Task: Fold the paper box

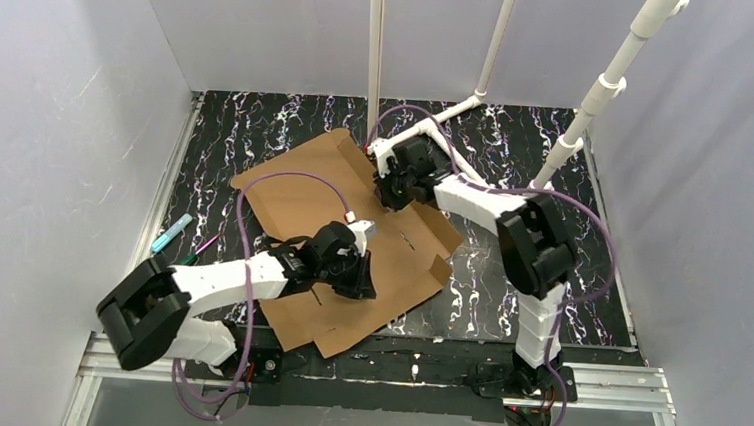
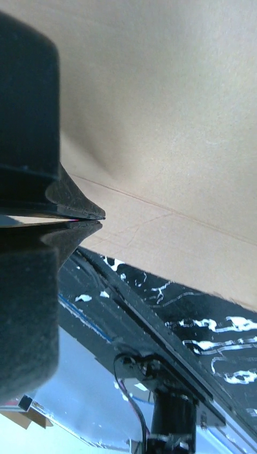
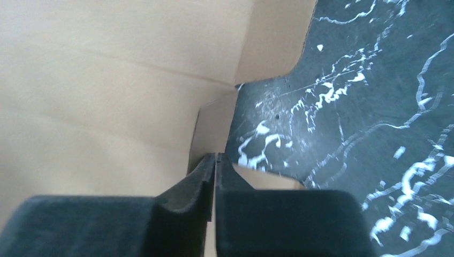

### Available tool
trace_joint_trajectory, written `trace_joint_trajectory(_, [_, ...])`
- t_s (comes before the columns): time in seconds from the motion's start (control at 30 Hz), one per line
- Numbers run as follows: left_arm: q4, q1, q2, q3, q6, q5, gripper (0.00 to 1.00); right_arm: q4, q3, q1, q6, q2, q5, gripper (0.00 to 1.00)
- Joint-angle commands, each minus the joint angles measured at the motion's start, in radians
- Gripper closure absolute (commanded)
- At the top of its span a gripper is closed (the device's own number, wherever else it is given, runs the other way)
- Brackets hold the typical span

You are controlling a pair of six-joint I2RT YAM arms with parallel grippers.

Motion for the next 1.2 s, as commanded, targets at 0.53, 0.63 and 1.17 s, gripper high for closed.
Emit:
trace_joint_trajectory(0.53, [-0.358, 0.177, -0.527, -0.029, -0.047, -0.012, 0.66, -0.229, -0.461, -0.34, -0.346, -0.749, -0.349, 0.15])
trace_joint_trajectory(0.63, [-0.351, 0.178, -0.454, -0.023, -0.029, 0.003, 0.74, -0.209, -0.429, -0.351, -0.322, -0.668, -0.271, 0.13])
trace_joint_trajectory(1.17, [-0.302, 0.621, -0.453, -0.006, -0.096, -0.075, 0.13, -0.2, -0.526, -0.4, -0.379, -0.694, -0.365, 0.02])
